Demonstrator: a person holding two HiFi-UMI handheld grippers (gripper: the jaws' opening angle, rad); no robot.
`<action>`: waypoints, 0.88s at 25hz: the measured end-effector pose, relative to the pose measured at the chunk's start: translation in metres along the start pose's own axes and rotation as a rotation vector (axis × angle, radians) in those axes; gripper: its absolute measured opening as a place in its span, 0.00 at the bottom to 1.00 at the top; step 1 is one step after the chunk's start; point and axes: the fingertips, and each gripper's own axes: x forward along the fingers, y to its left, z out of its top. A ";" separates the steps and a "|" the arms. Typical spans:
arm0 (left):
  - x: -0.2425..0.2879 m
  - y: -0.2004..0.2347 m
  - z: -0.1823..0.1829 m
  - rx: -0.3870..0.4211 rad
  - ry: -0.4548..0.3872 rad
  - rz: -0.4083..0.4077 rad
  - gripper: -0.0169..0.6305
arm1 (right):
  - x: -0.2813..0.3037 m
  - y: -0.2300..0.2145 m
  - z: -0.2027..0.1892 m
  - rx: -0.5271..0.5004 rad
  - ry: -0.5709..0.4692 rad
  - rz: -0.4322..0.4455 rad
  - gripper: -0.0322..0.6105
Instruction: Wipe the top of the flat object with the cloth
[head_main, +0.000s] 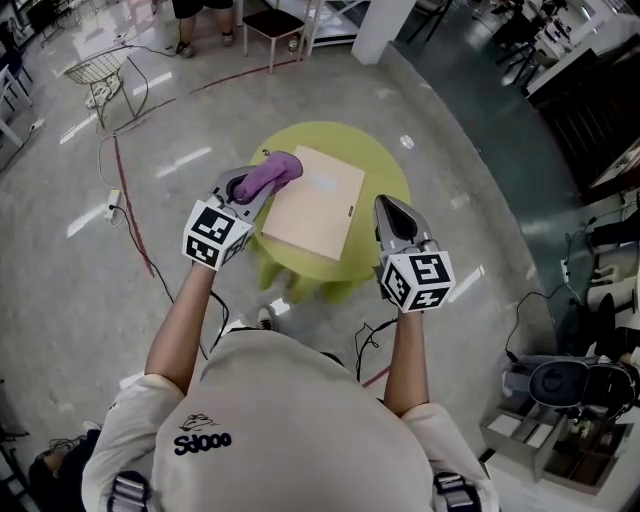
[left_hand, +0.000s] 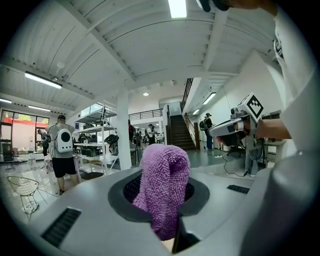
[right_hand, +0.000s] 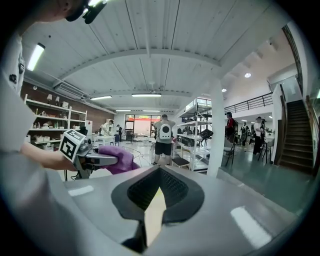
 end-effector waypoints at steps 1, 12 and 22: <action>0.003 0.004 -0.001 0.001 0.002 -0.004 0.13 | 0.004 -0.001 -0.001 -0.004 0.004 -0.007 0.06; 0.032 0.031 -0.019 -0.018 0.048 -0.004 0.13 | 0.036 -0.017 -0.015 0.019 0.021 -0.021 0.06; 0.081 0.043 -0.043 -0.066 0.124 0.046 0.13 | 0.071 -0.061 -0.029 -0.009 0.071 0.018 0.06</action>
